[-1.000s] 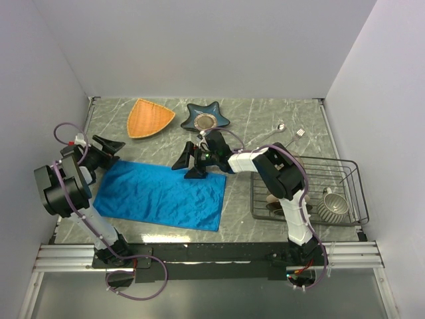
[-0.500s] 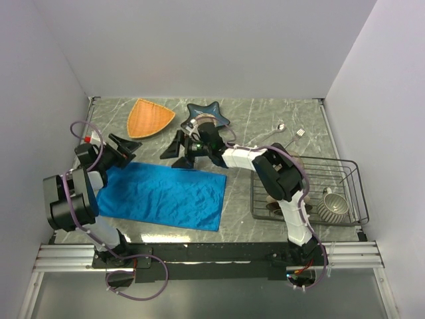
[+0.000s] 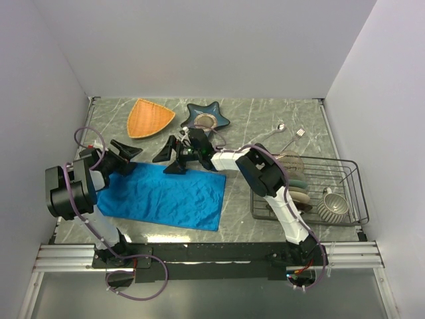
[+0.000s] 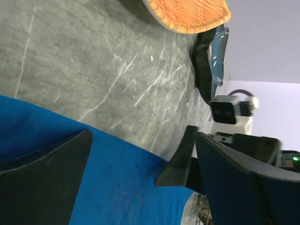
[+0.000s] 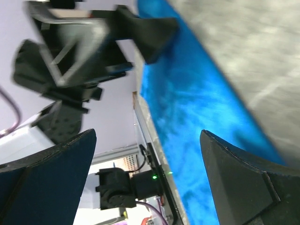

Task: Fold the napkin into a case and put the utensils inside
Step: Smooth out the rectangle-folded napkin at the center of the board, then pick up the rectangle-folded napkin from the center of the board.

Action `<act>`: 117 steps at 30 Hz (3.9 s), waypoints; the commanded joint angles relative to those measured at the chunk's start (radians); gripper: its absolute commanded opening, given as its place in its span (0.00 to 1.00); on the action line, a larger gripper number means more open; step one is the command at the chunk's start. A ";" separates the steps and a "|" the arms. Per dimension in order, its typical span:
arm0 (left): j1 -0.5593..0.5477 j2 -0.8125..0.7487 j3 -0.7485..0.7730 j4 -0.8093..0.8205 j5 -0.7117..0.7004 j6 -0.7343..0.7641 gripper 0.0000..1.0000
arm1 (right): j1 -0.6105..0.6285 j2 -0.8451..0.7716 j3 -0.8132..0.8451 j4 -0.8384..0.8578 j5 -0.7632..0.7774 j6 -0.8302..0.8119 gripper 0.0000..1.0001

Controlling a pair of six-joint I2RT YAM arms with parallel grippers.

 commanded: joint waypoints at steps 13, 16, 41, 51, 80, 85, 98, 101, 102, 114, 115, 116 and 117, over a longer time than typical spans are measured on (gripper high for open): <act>0.016 0.057 0.040 -0.031 -0.033 0.071 0.99 | -0.105 -0.115 -0.278 0.010 -0.058 -0.058 1.00; 0.017 0.061 0.046 -0.035 -0.034 0.072 0.99 | -0.135 -0.149 -0.344 0.004 -0.064 -0.073 1.00; -0.029 -0.037 0.070 0.014 0.009 0.037 0.99 | -0.270 -0.271 -0.390 -0.325 -0.065 -0.375 1.00; -0.106 0.035 0.095 0.112 -0.014 -0.041 0.99 | -0.270 -0.247 -0.323 -0.419 -0.041 -0.433 1.00; 0.120 -0.061 0.397 -0.323 0.009 0.435 0.99 | -0.241 -0.334 -0.112 -0.561 0.007 -0.553 1.00; 0.117 -0.256 0.357 -0.477 -0.036 0.587 0.99 | -0.228 -0.460 -0.045 -0.810 0.157 -0.627 1.00; 0.077 -0.647 0.115 -0.563 -0.073 0.655 0.99 | -0.081 -0.683 -0.272 -1.206 0.643 -0.517 0.66; 0.069 -0.695 0.080 -0.564 -0.091 0.652 0.99 | -0.061 -0.667 -0.301 -1.205 0.676 -0.495 0.61; 0.069 -0.707 0.070 -0.574 -0.097 0.652 0.99 | -0.056 -0.661 -0.309 -1.203 0.676 -0.490 0.60; 0.068 -0.816 0.029 -0.657 -0.137 0.669 0.99 | -0.049 -0.546 -0.354 -1.186 0.659 -0.467 0.51; 0.069 -0.816 0.029 -0.660 -0.142 0.667 0.99 | -0.049 -0.526 -0.348 -1.185 0.656 -0.472 0.50; 0.069 -0.818 0.027 -0.661 -0.143 0.669 0.99 | -0.050 -0.519 -0.337 -1.180 0.653 -0.473 0.49; 0.069 -0.818 0.027 -0.658 -0.143 0.669 0.99 | -0.050 -0.512 -0.335 -1.178 0.647 -0.475 0.48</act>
